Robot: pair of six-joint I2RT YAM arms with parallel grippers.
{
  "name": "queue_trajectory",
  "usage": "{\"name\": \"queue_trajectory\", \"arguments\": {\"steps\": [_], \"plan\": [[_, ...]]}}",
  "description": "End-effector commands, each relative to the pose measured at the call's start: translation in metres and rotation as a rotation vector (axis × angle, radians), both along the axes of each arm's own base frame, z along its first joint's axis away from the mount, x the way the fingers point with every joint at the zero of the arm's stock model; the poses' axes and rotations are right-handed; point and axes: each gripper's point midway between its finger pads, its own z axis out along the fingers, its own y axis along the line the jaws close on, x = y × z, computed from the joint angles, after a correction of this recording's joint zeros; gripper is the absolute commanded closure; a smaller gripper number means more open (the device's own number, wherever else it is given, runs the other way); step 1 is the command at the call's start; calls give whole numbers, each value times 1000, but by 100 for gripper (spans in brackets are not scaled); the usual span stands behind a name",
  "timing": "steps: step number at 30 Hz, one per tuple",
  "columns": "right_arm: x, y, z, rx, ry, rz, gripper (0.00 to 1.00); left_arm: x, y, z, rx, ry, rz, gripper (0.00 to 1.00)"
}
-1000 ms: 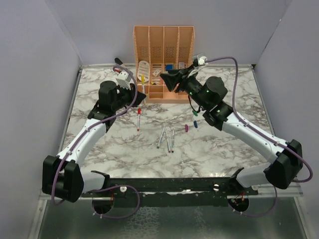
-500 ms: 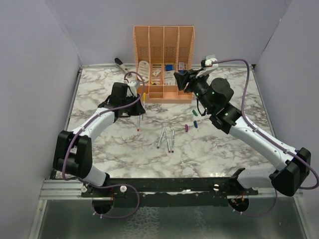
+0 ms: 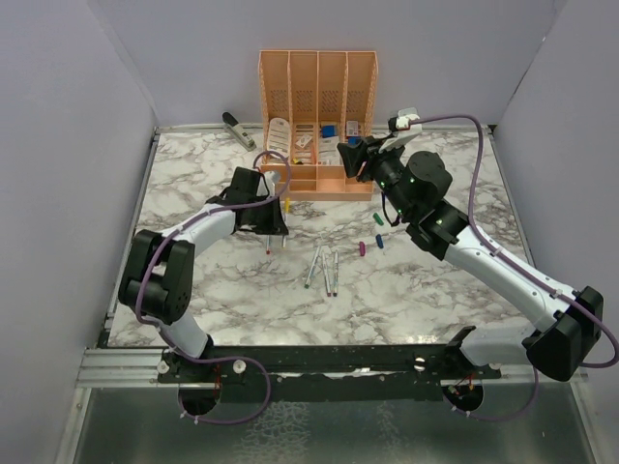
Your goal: Insert the pens into the pen caps
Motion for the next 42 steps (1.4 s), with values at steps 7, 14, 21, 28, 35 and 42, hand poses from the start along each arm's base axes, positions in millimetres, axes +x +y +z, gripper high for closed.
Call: {"name": "queue_trajectory", "arguments": {"steps": [7, 14, 21, 28, 35, 42], "plan": [[0, -2, -15, -28, 41, -15, 55, -4, -12, -24, 3, 80, 16, 100], [1, -5, -24, -41, 59, -35, 55, 1, -3, -36, 58, 93, 71, 100], [2, -6, -28, -47, 66, -41, 55, 6, 7, -44, 126, 104, 100, 96], [2, -8, -30, -48, 69, -49, 55, 7, 14, -50, 173, 111, 106, 93], [2, -8, -33, -49, 74, -49, 55, 12, 13, -50, 174, 105, 110, 83], [1, -7, -35, -49, 77, -42, 55, 15, 11, -48, 170, 101, 109, 79]]}}
